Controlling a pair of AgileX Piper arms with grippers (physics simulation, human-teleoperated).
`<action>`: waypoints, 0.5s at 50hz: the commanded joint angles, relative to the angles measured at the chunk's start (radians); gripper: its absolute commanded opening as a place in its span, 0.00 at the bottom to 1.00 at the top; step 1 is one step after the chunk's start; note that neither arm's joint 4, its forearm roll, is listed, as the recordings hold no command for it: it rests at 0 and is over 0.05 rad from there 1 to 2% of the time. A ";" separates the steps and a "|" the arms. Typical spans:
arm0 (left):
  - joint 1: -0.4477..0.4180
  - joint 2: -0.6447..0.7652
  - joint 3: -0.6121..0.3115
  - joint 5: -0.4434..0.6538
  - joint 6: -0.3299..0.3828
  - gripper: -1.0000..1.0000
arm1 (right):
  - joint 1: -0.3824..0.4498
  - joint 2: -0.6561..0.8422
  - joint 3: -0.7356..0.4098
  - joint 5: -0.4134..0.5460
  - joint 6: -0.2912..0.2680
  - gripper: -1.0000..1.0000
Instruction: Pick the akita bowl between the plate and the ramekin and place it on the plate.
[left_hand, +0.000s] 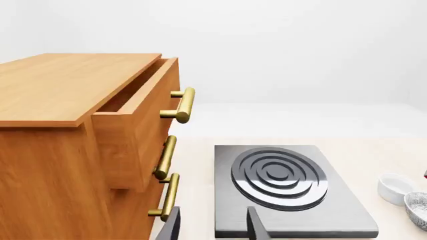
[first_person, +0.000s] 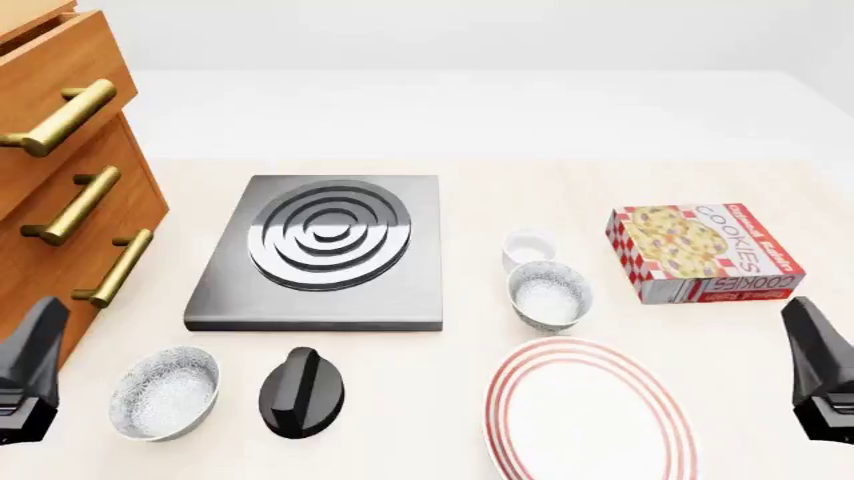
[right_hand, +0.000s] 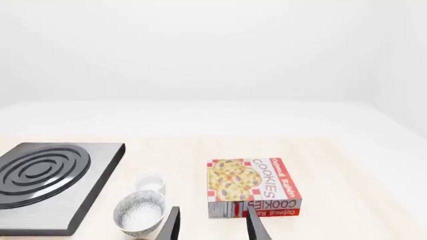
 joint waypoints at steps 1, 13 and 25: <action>0.000 0.004 -0.003 -0.001 0.000 1.00 | 0.023 0.016 -0.005 0.009 -0.001 1.00; 0.000 0.004 -0.003 -0.001 0.000 1.00 | 0.064 -0.012 -0.069 0.104 -0.027 1.00; 0.000 0.004 -0.003 -0.001 0.000 1.00 | 0.018 -0.018 -0.256 0.296 -0.072 1.00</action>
